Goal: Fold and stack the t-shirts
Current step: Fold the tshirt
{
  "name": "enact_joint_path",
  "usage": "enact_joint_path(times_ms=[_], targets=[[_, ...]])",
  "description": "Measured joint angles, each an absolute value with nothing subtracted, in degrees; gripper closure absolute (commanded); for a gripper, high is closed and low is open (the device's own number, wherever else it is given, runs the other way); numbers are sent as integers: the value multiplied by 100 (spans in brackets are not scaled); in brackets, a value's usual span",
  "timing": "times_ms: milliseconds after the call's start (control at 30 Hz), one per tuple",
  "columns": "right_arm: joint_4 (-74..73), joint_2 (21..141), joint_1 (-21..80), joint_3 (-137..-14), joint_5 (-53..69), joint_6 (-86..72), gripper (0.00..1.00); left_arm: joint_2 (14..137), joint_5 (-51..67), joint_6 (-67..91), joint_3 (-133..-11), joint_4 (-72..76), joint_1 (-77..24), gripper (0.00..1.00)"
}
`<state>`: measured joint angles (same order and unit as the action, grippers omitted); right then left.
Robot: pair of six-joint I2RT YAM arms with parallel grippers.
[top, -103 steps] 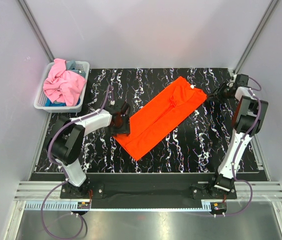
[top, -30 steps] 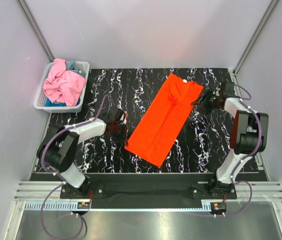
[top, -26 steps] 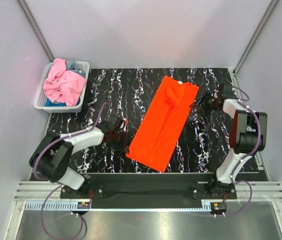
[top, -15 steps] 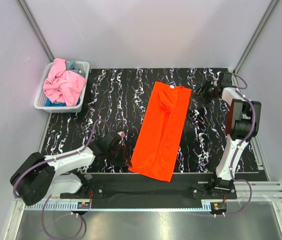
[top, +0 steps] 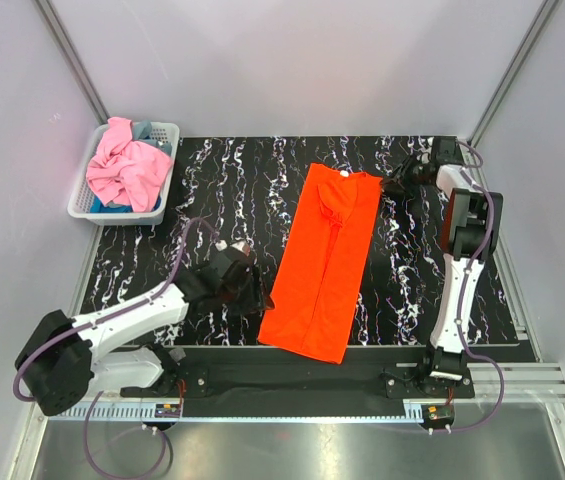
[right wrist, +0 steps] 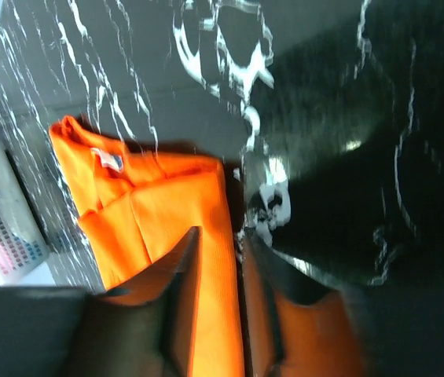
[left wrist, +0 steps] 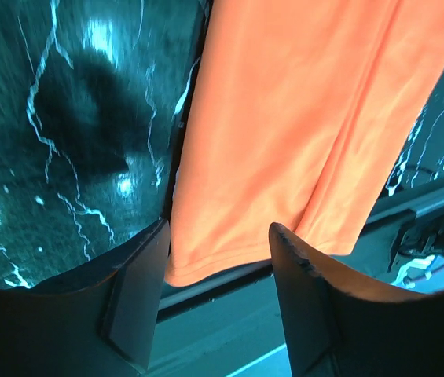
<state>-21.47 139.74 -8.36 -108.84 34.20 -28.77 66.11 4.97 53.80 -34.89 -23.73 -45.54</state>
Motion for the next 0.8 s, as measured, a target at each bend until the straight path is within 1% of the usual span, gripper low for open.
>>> enact_joint_path(times_ms=[67, 100, 167, 233, 400, 500, 533, 633, 667, 700, 800], targets=[[-2226, 14175, -832, -11198, 3441, -2912, 78, 6611, 368, 5269, -3621, -2414, -4554, 40], [-2237, 14278, -827, -11347, 3444, -2936, 87, 6615, 316, 5207, -3682, -2451, -4554, 40], [-2276, 14486, -821, -11616, 3461, -3015, 95, 6672, 259, 5089, -3850, -2582, -4554, 40], [-2272, 14671, -816, -11865, 3551, -3138, 100, 6838, 231, 4947, -4071, -2641, -4547, 39], [-2117, 15286, -786, -12796, 3704, -3544, 100, 7330, 322, 4611, -4322, -2552, -4401, 38], [-1907, 15845, -775, -13646, 3833, -3894, 100, 7693, 458, 4445, -4381, -2410, -4165, 39], [-1850, 16035, -770, -13950, 3870, -4014, 93, 7830, 523, 4386, -4414, -2364, -4069, 39], [-1568, 16488, -766, -14669, 3872, -4320, 79, 8274, 742, 4230, -4576, -2235, -3778, 40], [-1481, 16562, -766, -14783, 3868, -4397, 70, 8385, 799, 4180, -4622, -2211, -3686, 40], [-1411, 16577, -766, -14816, 3863, -4464, 66, 8490, 843, 4134, -4663, -2191, -3610, 40], [-1253, 16549, -766, -14772, 3857, -4466, 61, 8648, 930, 3992, -4713, -2132, -3500, 40]])
